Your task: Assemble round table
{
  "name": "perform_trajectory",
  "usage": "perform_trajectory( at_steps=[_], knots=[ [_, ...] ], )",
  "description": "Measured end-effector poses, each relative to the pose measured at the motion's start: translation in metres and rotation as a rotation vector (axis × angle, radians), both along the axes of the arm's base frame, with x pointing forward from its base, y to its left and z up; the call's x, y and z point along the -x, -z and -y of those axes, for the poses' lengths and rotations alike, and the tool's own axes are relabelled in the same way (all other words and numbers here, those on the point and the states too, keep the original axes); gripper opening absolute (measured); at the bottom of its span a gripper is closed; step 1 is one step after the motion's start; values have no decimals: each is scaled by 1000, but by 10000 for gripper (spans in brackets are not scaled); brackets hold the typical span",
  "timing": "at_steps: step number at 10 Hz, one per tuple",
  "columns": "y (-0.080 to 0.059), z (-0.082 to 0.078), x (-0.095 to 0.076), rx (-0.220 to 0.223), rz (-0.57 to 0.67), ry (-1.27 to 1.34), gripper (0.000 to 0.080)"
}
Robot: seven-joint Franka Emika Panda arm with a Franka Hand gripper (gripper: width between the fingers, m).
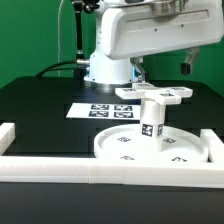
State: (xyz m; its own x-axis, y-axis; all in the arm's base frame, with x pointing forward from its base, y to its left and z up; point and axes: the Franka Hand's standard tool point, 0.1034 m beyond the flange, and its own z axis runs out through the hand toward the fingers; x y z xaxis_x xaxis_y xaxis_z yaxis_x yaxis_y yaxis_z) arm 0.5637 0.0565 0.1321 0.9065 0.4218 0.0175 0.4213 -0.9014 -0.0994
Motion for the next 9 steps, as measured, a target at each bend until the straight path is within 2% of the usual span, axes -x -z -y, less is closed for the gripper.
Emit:
perform_trajectory(
  at_steps=[2, 5, 9],
  knots=[
    [1, 1, -3, 34, 19, -179, 649],
    [2, 4, -2, 30, 30, -354, 649],
    [14, 9, 0, 26, 19, -467, 649]
  ],
)
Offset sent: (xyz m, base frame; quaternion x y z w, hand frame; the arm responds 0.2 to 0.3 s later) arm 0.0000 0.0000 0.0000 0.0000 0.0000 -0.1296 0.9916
